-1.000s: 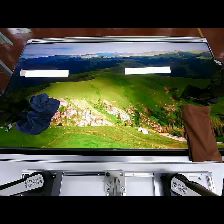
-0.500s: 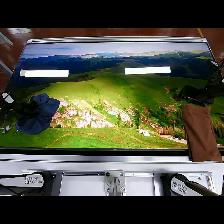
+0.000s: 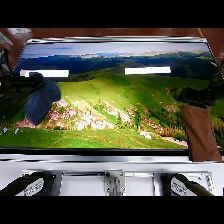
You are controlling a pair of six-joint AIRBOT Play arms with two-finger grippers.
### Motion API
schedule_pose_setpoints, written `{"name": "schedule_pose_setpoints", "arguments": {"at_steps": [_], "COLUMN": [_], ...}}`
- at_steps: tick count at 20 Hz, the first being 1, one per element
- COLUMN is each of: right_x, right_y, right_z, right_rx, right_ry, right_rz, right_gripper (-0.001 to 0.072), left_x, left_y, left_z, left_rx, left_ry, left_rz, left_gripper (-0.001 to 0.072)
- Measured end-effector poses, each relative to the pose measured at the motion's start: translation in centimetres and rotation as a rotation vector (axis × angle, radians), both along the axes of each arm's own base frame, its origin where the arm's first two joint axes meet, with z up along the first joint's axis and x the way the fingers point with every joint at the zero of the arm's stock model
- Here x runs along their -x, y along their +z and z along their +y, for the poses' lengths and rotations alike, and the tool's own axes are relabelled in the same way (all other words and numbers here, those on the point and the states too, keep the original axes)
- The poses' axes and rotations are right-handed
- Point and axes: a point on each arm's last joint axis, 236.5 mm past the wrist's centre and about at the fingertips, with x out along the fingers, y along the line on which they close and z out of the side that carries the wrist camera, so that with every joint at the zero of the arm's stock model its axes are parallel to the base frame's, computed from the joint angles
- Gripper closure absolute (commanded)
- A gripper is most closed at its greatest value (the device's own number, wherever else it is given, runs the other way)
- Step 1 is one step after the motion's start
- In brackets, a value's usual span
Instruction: Fold the shirts.
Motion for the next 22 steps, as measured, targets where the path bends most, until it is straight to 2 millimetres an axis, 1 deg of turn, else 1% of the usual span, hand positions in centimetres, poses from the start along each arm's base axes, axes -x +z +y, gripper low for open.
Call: {"name": "schedule_pose_setpoints", "arguments": {"at_steps": [2,3,4,5,6,7,9,11,12,13,14,15,16,17,18,20,22], "right_x": [0.8,1.3,1.9,2.4,3.0,3.7,4.9,5.7,6.0,6.4,6.6,6.9,7.0,6.9,6.8,6.4,6.0], "right_y": [2.4,3.8,5.0,6.1,6.9,7.5,7.9,7.7,7.3,6.8,6.0,5.2,4.3,3.4,2.4,0.4,-1.7], "right_z": [0.4,0.6,0.8,0.9,1.1,1.3,1.5,1.5,1.6,1.6,1.7,1.7,1.7,1.8,1.9,2.2,2.6], "right_rx": [0.013,0.022,0.031,0.040,0.046,0.049,0.053,0.054,0.051,0.047,0.042,0.037,0.031,0.025,0.016,-0.011,-0.048], "right_ry": [0.018,0.024,0.030,0.033,0.036,0.041,0.048,0.046,0.045,0.045,0.044,0.041,0.040,0.039,0.041,0.054,0.070], "right_rz": [-0.063,-0.100,-0.129,-0.160,-0.177,-0.186,-0.176,-0.155,-0.139,-0.120,-0.099,-0.077,-0.058,-0.046,-0.029,0.012,0.066], "right_gripper": [0.0033,0.0033,0.0033,0.0033,0.0033,0.0033,0.0033,0.0033,0.0033,0.0033,0.0032,0.0032,0.0032,0.0032,0.0033,0.0032,0.0032], "left_x": [2.6,3.9,5.3,6.4,7.4,8.1,9.3,10.3,10.9,11.3,11.7,11.7,11.6,11.1,10.5,8.6,7.1], "left_y": [4.4,5.7,6.3,6.3,5.8,4.7,1.3,-2.8,-4.9,-6.5,-8.0,-9.1,-9.7,-10.0,-10.1,-9.7,-9.7], "left_z": [-6.6,-9.6,-12.7,-15.3,-17.9,-20.2,-24.7,-28.9,-30.9,-32.5,-33.8,-34.6,-34.6,-34.2,-32.9,-29.0,-23.3], "left_rx": [0.056,0.084,0.110,0.132,0.155,0.172,0.196,0.228,0.250,0.273,0.293,0.308,0.313,0.316,0.312,0.304,0.280], "left_ry": [-0.149,-0.220,-0.292,-0.351,-0.401,-0.441,-0.506,-0.544,-0.557,-0.566,-0.575,-0.577,-0.580,-0.581,-0.581,-0.556,-0.499], "left_rz": [-0.098,-0.127,-0.138,-0.138,-0.130,-0.104,-0.028,0.066,0.118,0.159,0.200,0.234,0.261,0.284,0.309,0.340,0.384], "left_gripper": [0.0671,0.0671,0.0671,0.0671,0.0671,0.0672,0.0671,0.0668,0.0539,0.0138,-0.0003,-0.0005,-0.0005,-0.0004,-0.0004,-0.0004,-0.0004]}}
